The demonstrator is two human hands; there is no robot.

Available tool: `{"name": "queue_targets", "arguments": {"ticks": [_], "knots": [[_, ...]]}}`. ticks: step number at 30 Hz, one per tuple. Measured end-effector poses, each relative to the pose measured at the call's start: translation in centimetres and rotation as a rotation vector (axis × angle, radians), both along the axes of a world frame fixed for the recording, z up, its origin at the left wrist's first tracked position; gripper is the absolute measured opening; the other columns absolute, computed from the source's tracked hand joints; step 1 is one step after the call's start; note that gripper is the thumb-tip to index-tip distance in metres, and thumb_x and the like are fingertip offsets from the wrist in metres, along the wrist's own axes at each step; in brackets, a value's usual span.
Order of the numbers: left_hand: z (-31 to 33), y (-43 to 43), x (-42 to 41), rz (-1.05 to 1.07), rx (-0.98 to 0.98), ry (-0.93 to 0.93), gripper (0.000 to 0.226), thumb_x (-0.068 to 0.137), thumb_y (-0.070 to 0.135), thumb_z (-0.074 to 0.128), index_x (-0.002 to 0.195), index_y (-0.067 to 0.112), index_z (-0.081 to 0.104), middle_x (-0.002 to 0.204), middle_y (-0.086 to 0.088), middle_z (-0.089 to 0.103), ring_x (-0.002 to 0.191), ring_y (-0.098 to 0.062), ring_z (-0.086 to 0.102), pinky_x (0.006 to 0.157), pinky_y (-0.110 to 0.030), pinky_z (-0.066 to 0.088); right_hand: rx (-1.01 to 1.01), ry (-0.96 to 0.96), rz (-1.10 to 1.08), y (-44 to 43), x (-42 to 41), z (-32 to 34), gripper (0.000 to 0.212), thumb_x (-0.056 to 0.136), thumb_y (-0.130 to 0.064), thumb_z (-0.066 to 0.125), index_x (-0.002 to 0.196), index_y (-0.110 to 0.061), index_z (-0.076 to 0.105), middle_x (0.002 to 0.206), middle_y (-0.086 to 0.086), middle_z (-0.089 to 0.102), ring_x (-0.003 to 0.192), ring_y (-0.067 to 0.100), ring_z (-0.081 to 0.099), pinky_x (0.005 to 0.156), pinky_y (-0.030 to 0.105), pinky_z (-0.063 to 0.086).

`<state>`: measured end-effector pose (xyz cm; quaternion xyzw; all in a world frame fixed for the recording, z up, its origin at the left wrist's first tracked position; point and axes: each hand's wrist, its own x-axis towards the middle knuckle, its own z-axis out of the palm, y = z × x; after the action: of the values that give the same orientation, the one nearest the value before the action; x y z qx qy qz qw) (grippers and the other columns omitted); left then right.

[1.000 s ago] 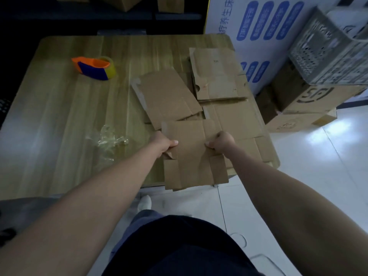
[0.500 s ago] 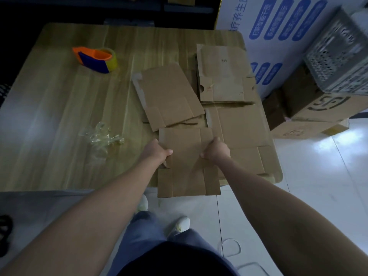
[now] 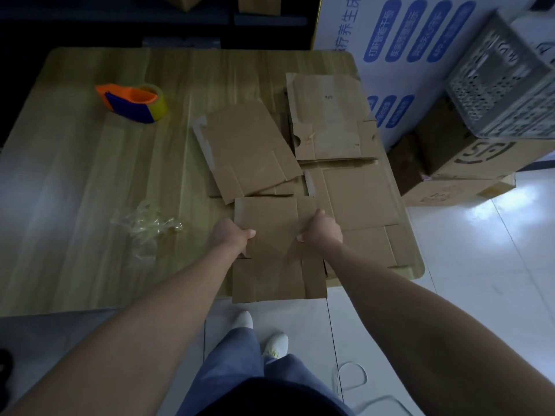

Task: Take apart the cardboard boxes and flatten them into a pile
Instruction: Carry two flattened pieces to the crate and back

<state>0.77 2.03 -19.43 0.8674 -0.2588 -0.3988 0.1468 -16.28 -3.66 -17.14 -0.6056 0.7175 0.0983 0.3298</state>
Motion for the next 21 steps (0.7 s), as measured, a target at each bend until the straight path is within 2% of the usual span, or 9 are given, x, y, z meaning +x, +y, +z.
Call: {"name": "queue_targets", "arguments": {"ticks": [6, 9, 12, 16, 19, 21], "knots": [[0.9, -0.7, 2.5, -0.021, 0.030, -0.008, 0.049, 0.079, 0.025, 0.076, 0.117, 0.000, 0.056, 0.122, -0.017, 0.060, 0.112, -0.032, 0.058, 0.084, -0.033, 0.046, 0.027, -0.062, -0.002, 0.5, 2.1, 0.5, 0.054, 0.084, -0.024, 0.073, 0.127, -0.005, 0.046, 0.124, 0.013, 0.058, 0.117, 0.031, 0.055, 0.091, 0.037, 0.048], [1.1, -1.4, 3.5, -0.076, 0.043, 0.021, 0.051, 0.075, 0.022, 0.079, 0.116, -0.001, 0.058, 0.122, -0.016, 0.062, 0.110, -0.030, 0.060, 0.081, -0.029, 0.045, 0.062, 0.010, 0.073, -0.2, 2.4, 1.5, 0.049, 0.082, -0.029, 0.075, 0.121, -0.007, 0.054, 0.120, 0.010, 0.061, 0.111, 0.028, 0.059, 0.086, 0.034, 0.049], [2.0, -3.2, 4.4, -0.106, 0.013, 0.002, 0.054, 0.074, 0.027, 0.080, 0.116, 0.000, 0.059, 0.123, -0.014, 0.061, 0.109, -0.029, 0.060, 0.085, -0.029, 0.047, 0.076, 0.085, 0.145, -1.7, 2.3, 3.3, 0.050, 0.082, -0.039, 0.073, 0.118, -0.008, 0.057, 0.112, 0.008, 0.062, 0.102, 0.025, 0.061, 0.077, 0.032, 0.048], [3.3, -6.8, 6.4, -0.050, -0.034, -0.115, 0.075, 0.078, 0.038, 0.075, 0.135, 0.001, 0.042, 0.144, -0.019, 0.040, 0.128, -0.036, 0.044, 0.102, -0.039, 0.042, -0.044, 0.034, 0.167, -4.8, 3.0, 5.1, 0.044, 0.088, -0.041, 0.066, 0.113, -0.005, 0.058, 0.094, 0.006, 0.058, 0.085, 0.021, 0.057, 0.070, 0.031, 0.048], [3.0, -9.3, 8.1, -0.017, -0.090, -0.047, 0.076, 0.076, 0.039, 0.076, 0.135, 0.004, 0.043, 0.142, -0.018, 0.042, 0.125, -0.036, 0.047, 0.100, -0.042, 0.045, -0.100, -0.041, 0.171, -7.3, 4.0, 5.7, 0.047, 0.091, -0.040, 0.061, 0.119, -0.002, 0.058, 0.101, 0.009, 0.060, 0.088, 0.021, 0.057, 0.070, 0.029, 0.045], [2.5, -10.5, 9.0, 0.011, -0.116, 0.009, 0.074, 0.076, 0.038, 0.076, 0.134, 0.004, 0.046, 0.140, -0.018, 0.046, 0.122, -0.035, 0.050, 0.098, -0.040, 0.046, -0.118, -0.070, 0.172, -8.6, 4.5, 6.0, 0.053, 0.093, -0.040, 0.058, 0.128, -0.002, 0.052, 0.117, 0.012, 0.059, 0.104, 0.025, 0.057, 0.076, 0.030, 0.045]]}}
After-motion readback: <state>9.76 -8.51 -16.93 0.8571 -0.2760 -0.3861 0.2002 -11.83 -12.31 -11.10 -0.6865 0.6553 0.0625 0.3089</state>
